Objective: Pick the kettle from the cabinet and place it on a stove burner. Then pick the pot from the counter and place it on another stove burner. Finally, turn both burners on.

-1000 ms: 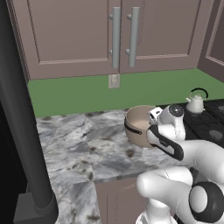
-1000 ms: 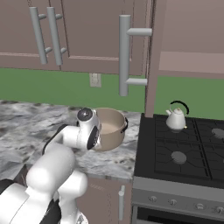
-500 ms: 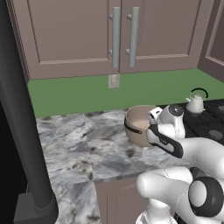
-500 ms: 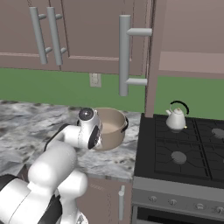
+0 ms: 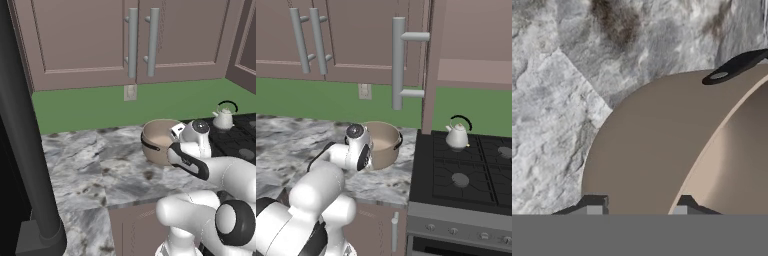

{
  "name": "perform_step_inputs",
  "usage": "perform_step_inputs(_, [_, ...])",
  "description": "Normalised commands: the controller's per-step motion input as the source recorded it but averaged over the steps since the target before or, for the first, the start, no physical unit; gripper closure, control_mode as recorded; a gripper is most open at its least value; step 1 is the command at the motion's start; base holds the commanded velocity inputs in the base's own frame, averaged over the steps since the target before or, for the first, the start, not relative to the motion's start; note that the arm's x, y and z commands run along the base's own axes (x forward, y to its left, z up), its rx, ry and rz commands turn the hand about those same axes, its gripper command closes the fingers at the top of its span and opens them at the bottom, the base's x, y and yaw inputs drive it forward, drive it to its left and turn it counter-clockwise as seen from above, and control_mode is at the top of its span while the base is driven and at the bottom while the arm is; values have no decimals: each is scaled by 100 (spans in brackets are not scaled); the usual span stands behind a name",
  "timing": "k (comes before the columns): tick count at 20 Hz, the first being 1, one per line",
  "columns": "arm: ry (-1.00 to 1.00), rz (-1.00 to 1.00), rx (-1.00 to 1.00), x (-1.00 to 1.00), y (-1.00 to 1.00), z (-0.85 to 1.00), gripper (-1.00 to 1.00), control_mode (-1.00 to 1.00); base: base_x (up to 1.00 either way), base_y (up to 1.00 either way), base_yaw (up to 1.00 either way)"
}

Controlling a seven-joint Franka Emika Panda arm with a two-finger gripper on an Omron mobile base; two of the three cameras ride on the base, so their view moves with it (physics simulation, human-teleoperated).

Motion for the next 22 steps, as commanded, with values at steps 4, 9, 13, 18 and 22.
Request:
perform_step_inputs(4, [-2,0,0,0,0,0,100,-100,0,0,0])
perform_step_inputs(9, [-11,-2,0,-29,0,5,100,-100,0,0,0])
perform_step_inputs(13, [-3,-4,-2,-39,0,24,100,-100,0,0,0])
perform_step_inputs(18, [0,-4,-8,-40,0,37,100,-100,0,0,0])
perform_step_inputs(22, [4,-4,-10,-39,0,49,100,-100,0,0,0])
